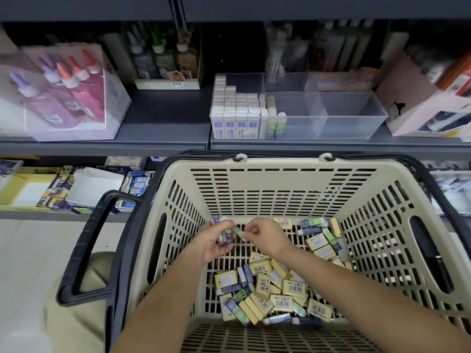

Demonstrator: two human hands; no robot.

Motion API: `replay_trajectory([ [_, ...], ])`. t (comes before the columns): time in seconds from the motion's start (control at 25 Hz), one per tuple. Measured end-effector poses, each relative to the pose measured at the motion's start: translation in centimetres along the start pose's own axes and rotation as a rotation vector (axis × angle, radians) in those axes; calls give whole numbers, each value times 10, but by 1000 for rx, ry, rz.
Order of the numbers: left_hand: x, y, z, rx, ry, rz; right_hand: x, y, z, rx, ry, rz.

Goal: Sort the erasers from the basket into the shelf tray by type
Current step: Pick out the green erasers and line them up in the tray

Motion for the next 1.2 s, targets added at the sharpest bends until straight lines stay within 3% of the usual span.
replay_trajectory([
  [0.12,5,14,-2,74,-31,44,6,-19,-8,-58,-56,268],
  [0.36,3,5,-1,34,10,31,7,-23,-20,-31,-63,453],
  [0.56,5,4,1,85,24,19,4,20,-16,12,17,152],
  [0.92,27,-62,24,-173,-22,-2,-16,90,18,-63,19,-399],
  [1.04,58,-80,41,-204,-170,-159,-27,116,33,-37,66,-417],
  [1.2,120,-100,79,-148,-535,-520,-59,168,55,26,200,-465],
])
Point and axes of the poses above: each hand's wrist, its own z-axis away from the middle knuckle, its own y-axis out of the back of the hand, x = y × z, the point moved 9 cm from there along -z, towards the middle knuckle, and after that the axes turned 4 degrees about -y, right-handed, at the moved point
